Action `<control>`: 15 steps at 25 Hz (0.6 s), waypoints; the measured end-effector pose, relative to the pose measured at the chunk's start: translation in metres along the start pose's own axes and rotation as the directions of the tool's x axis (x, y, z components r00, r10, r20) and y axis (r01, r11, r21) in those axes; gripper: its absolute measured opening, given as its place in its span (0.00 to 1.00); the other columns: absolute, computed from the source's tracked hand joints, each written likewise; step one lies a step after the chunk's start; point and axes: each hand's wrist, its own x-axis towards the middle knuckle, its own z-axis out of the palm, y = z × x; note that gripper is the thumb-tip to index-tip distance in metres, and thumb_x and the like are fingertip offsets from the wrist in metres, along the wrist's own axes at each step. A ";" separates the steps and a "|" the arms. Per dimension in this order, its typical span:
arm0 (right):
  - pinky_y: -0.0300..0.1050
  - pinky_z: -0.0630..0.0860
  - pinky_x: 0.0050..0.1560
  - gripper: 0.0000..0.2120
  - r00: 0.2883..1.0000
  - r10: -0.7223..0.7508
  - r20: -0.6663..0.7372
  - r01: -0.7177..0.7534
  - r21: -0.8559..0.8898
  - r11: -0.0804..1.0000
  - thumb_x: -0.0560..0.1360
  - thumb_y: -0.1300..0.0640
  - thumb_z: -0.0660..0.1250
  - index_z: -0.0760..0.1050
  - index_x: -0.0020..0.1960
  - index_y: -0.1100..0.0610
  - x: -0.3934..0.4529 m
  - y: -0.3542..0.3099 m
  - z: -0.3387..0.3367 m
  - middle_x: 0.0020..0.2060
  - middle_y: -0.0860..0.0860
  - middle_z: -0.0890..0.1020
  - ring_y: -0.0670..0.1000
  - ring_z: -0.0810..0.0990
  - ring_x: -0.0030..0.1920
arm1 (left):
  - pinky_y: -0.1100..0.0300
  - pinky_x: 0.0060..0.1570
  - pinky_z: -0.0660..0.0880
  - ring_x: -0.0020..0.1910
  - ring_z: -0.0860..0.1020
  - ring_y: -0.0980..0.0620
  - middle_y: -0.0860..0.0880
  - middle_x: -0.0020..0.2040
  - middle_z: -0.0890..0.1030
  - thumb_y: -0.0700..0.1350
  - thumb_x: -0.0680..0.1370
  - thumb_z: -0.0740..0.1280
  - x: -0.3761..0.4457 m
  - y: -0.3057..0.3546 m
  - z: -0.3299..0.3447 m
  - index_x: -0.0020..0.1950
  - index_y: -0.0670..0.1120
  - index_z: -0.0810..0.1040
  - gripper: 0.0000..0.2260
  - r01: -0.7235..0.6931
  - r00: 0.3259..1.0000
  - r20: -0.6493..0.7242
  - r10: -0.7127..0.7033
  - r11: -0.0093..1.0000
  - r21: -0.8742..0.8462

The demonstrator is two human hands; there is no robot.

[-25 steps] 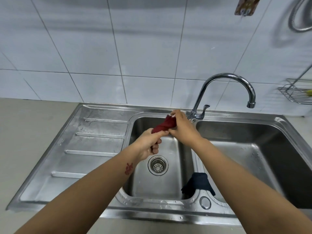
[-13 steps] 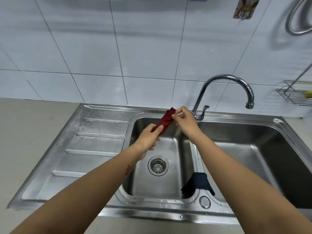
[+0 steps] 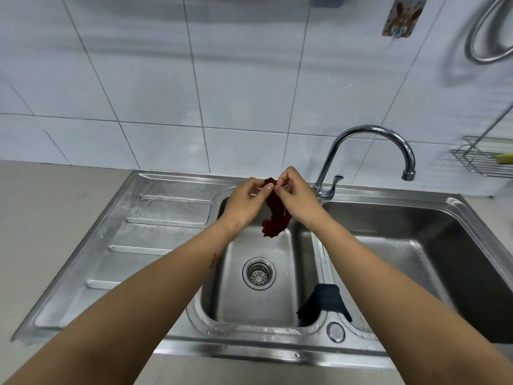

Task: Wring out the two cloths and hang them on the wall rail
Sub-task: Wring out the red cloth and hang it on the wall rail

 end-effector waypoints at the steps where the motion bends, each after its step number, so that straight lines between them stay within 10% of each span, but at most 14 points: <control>1: 0.32 0.66 0.32 0.09 1.000 -0.011 0.000 0.011 -0.016 1.000 0.76 0.61 0.66 0.67 0.43 0.53 0.000 -0.001 0.000 0.29 0.43 0.71 0.39 0.70 0.27 | 0.66 0.45 0.71 0.44 0.77 0.54 0.51 0.44 0.80 0.47 0.79 0.66 0.003 0.004 -0.001 0.51 0.44 0.78 0.07 -0.014 1.000 -0.016 0.013 1.000 -0.011; 8: 0.45 0.72 0.46 0.10 0.998 0.059 0.009 -0.058 -0.048 0.997 0.73 0.61 0.69 0.72 0.52 0.53 -0.001 0.011 -0.010 0.34 0.45 0.72 0.45 0.71 0.34 | 0.58 0.46 0.70 0.43 0.75 0.48 0.46 0.44 0.80 0.42 0.81 0.60 0.021 0.002 -0.017 0.48 0.43 0.78 0.08 0.033 0.943 -0.332 -0.015 0.998 0.049; 15: 0.49 0.67 0.53 0.14 0.996 0.076 -0.034 -0.083 -0.481 0.873 0.78 0.45 0.62 0.75 0.46 0.55 -0.002 0.013 -0.026 0.47 0.53 0.74 0.55 0.71 0.55 | 0.57 0.37 0.63 0.37 0.68 0.51 0.52 0.36 0.69 0.47 0.84 0.53 0.019 0.012 -0.028 0.48 0.44 0.67 0.09 -0.026 0.953 -0.293 0.073 0.987 0.161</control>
